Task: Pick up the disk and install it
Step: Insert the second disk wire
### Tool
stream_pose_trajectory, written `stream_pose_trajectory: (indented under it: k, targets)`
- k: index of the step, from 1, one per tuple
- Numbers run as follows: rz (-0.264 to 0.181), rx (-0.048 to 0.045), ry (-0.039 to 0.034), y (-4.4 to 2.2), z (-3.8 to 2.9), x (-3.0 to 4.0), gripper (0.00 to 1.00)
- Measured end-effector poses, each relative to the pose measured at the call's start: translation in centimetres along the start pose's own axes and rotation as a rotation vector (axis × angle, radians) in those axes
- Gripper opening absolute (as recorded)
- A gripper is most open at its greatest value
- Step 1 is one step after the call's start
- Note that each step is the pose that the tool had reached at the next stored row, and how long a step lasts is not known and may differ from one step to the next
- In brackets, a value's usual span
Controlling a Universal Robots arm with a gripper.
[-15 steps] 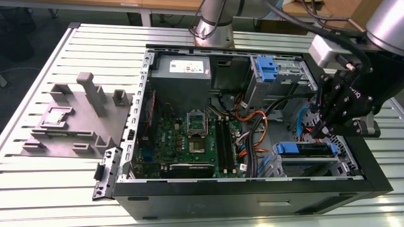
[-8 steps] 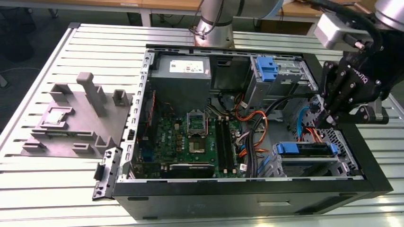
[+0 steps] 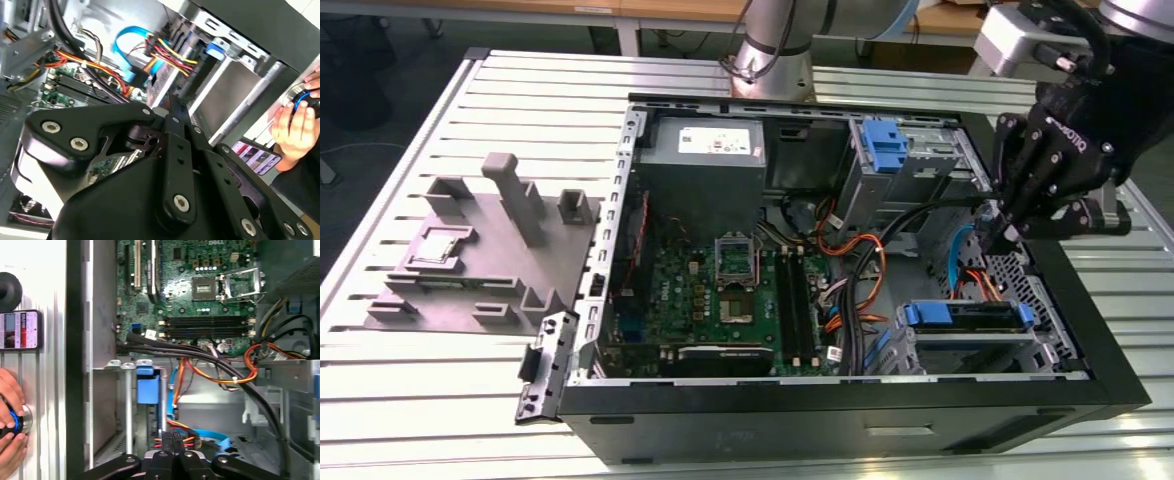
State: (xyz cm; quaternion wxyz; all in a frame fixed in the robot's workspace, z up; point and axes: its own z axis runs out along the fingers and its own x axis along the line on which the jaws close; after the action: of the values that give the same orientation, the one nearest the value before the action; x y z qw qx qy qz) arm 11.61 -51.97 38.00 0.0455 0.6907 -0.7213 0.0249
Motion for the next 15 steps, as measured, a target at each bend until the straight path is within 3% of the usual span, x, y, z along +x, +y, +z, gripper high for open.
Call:
stream_pose_trajectory:
  k: [9, 15]
  targets:
    - [0.000, -0.0015, 0.0030, 0.10, -0.62, -2.73, 0.10]
    - [0.007, -0.0036, 0.0087, -0.08, -0.76, -3.69, 0.10]
